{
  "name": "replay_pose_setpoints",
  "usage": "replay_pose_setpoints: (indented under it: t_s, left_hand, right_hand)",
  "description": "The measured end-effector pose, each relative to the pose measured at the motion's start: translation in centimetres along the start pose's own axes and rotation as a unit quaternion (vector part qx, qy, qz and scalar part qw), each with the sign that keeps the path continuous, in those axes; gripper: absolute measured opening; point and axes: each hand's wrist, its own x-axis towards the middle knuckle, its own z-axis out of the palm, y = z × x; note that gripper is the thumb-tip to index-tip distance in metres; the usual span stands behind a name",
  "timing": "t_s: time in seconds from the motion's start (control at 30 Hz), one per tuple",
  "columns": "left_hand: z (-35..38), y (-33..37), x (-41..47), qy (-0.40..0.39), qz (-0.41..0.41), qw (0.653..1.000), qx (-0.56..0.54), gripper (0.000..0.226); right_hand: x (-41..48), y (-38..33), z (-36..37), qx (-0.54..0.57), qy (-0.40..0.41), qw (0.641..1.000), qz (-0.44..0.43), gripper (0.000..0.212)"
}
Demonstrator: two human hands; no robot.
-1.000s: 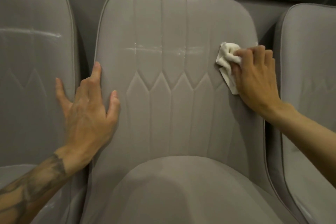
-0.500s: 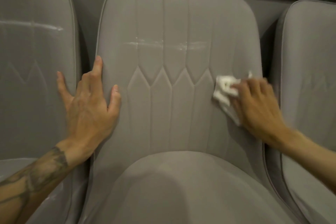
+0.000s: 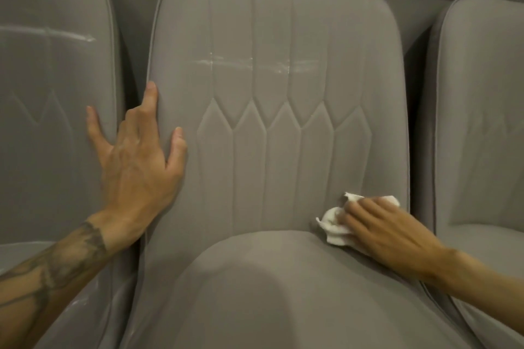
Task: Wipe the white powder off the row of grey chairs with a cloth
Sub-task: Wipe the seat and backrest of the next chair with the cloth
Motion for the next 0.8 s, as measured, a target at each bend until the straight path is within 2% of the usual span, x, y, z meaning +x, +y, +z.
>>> replay_pose_setpoints:
  t_s: [0.03, 0.13, 0.2, 0.27, 0.33, 0.4, 0.5, 0.57, 0.67, 0.73, 0.8]
  left_hand:
    - [0.0, -0.1, 0.0, 0.000, -0.001, 1.000, 0.003, 0.070]
    - [0.0, 0.1, 0.1, 0.001, -0.002, 1.000, -0.003, 0.070]
    - [0.0, 0.2, 0.0, 0.007, -0.004, 1.000, -0.007, 0.069]
    - [-0.1, 0.2, 0.0, 0.007, -0.007, 1.000, -0.009, 0.069]
    - [-0.1, 0.2, 0.0, -0.001, -0.007, 1.000, -0.011, 0.069]
    - [-0.1, 0.2, 0.1, -0.005, -0.008, 1.000, -0.008, 0.070]
    - [-0.2, 0.3, 0.1, -0.004, -0.008, 1.000, -0.008, 0.069]
    - [-0.2, 0.4, 0.1, -0.004, -0.008, 1.000, -0.007, 0.069]
    - [-0.2, 0.3, 0.1, -0.002, -0.007, 1.000, -0.006, 0.069]
    - [-0.2, 0.3, 0.1, -0.002, -0.006, 1.000, -0.008, 0.069]
    - [-0.1, 0.2, 0.1, -0.001, -0.006, 1.000, -0.011, 0.070]
  right_hand:
    - [0.7, 1.0, -0.4, 0.000, 0.000, 1.000, -0.002, 0.036]
    - [3.8, 4.6, -2.3, 0.007, 0.057, 0.987, 0.151, 0.035]
    - [4.2, 4.6, -2.4, 0.000, 0.080, 0.977, 0.198, 0.034]
    - [2.6, 2.0, -1.3, 0.007, 0.047, 0.989, 0.137, 0.032]
    - [0.1, -0.4, -0.1, -0.001, -0.005, 1.000, 0.008, 0.028]
    - [-0.3, 0.0, -0.2, -0.007, -0.020, 0.999, -0.047, 0.030]
    - [4.0, 4.5, -2.1, -0.008, 0.051, 0.999, 0.012, 0.041]
    - [8.0, 8.2, -3.8, -0.026, 0.099, 0.988, 0.113, 0.039]
    - [11.8, 9.4, -4.5, -0.011, 0.169, 0.944, 0.283, 0.034]
    - [11.7, 7.1, -3.5, 0.008, 0.164, 0.945, 0.283, 0.033]
    - [10.5, 4.9, -2.2, 0.014, 0.117, 0.977, 0.180, 0.032]
